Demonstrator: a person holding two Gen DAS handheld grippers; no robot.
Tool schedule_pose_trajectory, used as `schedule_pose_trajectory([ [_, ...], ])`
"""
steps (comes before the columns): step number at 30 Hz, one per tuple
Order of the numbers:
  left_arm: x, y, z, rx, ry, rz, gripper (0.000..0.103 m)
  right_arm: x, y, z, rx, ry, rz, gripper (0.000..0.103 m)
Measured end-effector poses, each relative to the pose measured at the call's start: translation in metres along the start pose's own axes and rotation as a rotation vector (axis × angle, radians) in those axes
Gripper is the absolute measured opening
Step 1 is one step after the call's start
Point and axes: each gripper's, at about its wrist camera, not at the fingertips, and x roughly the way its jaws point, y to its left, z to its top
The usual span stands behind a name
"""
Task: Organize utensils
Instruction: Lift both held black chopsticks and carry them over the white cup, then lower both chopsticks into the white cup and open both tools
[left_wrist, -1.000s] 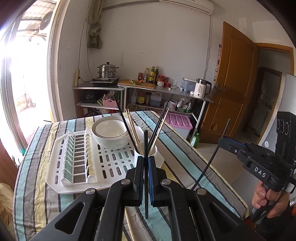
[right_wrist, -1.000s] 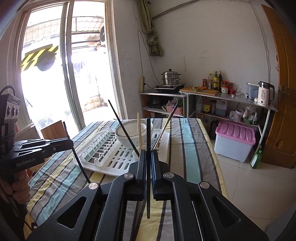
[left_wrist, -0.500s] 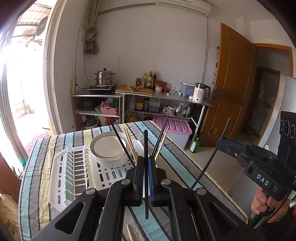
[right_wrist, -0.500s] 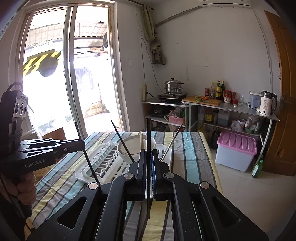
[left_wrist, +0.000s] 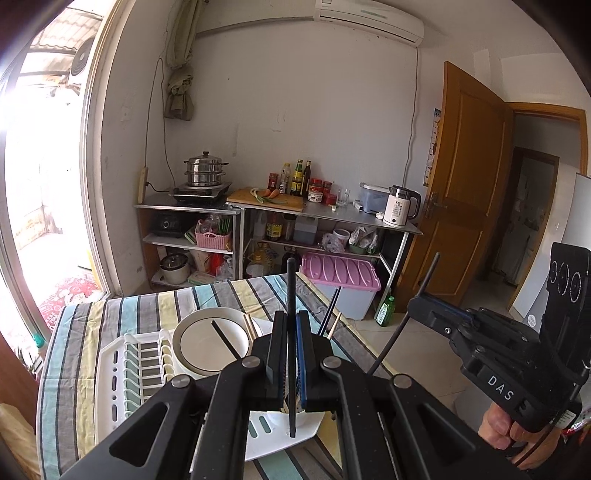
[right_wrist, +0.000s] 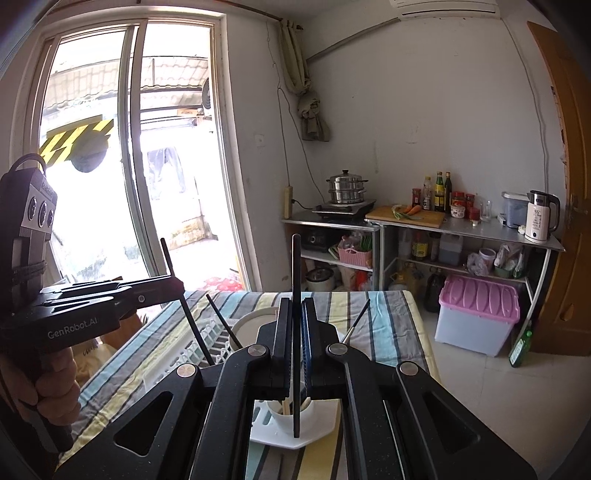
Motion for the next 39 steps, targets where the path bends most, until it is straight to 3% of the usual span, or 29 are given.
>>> schedule_pose_trajectory([
  [12, 0.045, 0.014, 0.017, -0.008, 0.012, 0.005, 0.004, 0.036, -0.008, 0.008, 0.021, 0.005, 0.008, 0.004],
  [29, 0.094, 0.034, -0.02, -0.039, 0.118, 0.012, 0.004, 0.081, -0.024, -0.02, 0.048, 0.112, -0.011, 0.004],
  [39, 0.099, 0.043, -0.028, -0.059, 0.136, 0.014, 0.005, 0.089, -0.034, -0.029, 0.075, 0.155, -0.024, 0.005],
])
